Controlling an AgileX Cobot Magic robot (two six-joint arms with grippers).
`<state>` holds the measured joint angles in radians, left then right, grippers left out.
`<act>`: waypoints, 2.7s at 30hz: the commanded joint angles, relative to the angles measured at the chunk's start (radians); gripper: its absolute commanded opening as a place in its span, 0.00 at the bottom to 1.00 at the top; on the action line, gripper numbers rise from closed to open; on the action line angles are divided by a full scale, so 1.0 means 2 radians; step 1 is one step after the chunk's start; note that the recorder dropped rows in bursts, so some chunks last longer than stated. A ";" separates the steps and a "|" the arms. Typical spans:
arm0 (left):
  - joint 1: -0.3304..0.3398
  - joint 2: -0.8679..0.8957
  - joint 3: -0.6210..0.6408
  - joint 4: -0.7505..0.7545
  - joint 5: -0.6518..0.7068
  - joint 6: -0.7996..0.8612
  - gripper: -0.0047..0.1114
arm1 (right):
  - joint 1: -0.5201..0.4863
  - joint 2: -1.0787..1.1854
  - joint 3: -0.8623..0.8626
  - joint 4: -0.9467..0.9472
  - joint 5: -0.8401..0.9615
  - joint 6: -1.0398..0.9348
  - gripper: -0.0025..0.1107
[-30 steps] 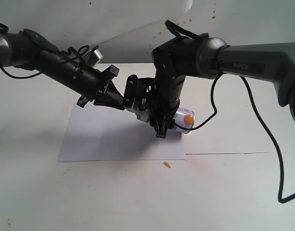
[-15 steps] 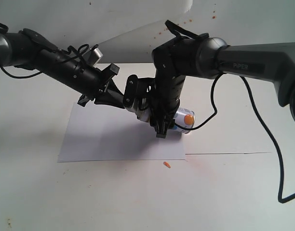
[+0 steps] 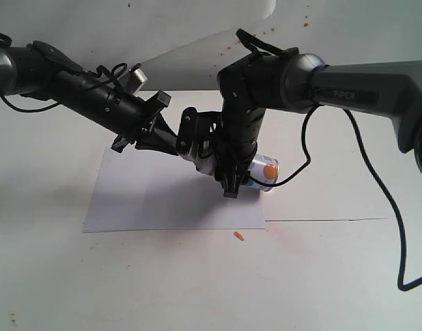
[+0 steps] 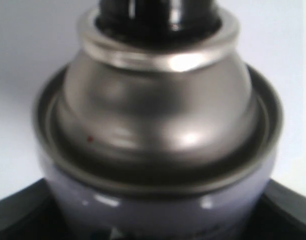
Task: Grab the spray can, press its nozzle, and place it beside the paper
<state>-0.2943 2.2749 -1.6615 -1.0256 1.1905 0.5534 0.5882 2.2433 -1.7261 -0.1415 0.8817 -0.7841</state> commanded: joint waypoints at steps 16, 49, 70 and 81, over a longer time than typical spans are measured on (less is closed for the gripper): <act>-0.004 -0.002 -0.004 -0.008 0.010 0.013 0.04 | 0.000 -0.021 -0.004 -0.021 -0.001 -0.002 0.02; 0.013 -0.627 0.560 0.150 -0.659 -0.030 0.04 | -0.184 -0.223 0.089 0.288 -0.127 0.194 0.02; 0.013 -0.792 0.637 0.150 -0.661 -0.054 0.04 | -0.140 -0.310 0.591 0.117 -0.850 0.344 0.02; 0.013 -0.792 0.637 0.150 -0.644 -0.054 0.04 | -0.140 -0.148 0.543 0.104 -0.971 0.373 0.02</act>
<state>-0.2668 0.6976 -0.3878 -0.7221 -0.1023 0.4556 0.3020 1.9039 -0.5870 0.0950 -0.9962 -0.0641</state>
